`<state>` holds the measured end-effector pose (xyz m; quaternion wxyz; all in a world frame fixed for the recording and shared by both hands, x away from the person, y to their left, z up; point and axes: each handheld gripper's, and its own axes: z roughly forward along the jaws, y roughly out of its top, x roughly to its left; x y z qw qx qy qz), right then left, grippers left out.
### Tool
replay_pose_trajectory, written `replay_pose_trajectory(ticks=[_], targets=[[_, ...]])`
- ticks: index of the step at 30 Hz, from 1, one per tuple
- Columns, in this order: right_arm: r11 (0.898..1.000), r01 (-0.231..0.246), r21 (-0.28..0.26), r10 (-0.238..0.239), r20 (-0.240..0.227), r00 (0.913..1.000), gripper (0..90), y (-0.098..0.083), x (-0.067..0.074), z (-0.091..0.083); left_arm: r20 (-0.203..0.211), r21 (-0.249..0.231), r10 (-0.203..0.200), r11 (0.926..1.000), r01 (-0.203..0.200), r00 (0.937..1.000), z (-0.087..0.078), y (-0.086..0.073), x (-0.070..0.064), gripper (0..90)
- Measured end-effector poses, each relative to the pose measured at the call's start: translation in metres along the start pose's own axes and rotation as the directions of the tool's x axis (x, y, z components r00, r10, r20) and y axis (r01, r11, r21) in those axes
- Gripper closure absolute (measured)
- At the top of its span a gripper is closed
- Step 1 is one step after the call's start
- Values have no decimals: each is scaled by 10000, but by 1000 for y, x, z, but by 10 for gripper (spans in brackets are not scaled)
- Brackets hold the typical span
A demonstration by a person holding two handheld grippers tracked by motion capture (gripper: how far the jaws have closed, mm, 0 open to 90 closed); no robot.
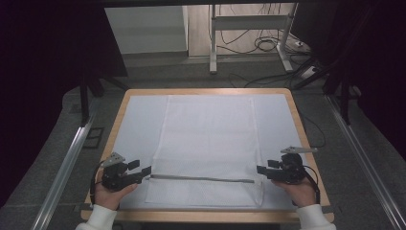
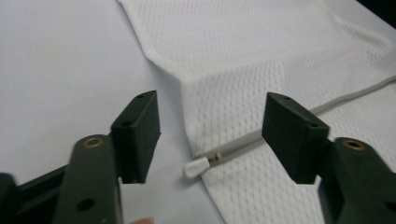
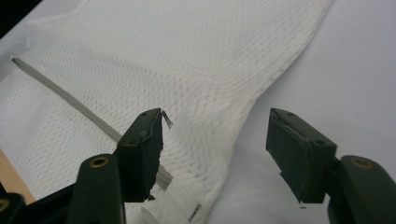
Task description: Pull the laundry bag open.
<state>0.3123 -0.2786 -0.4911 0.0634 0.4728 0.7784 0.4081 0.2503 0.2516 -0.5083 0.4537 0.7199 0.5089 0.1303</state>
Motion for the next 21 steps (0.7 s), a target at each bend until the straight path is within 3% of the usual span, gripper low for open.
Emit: replay_pose_trajectory(ticks=[3, 7, 10, 21], targets=[[9993, 146, -358, -139, 180, 9997, 348, -3, -4, -9, -65, -38, 64, 10000, -64, 10000, 4, 8, 0, 327], [9969, 469, -626, -444, 411, 9982, 337, -6, -11, -18, -137, 91, 43, 10000, -42, 9999, 23, 23, 2, 319], [9955, 474, -819, -445, 368, 9983, 332, -6, -14, -20, -143, 144, 61, 9999, -59, 9999, 32, 32, 2, 321], [9946, 422, -944, -391, 344, 9986, 271, -6, -18, -20, -64, 103, -160, 9998, 161, 9999, 27, 29, 7, 323]])
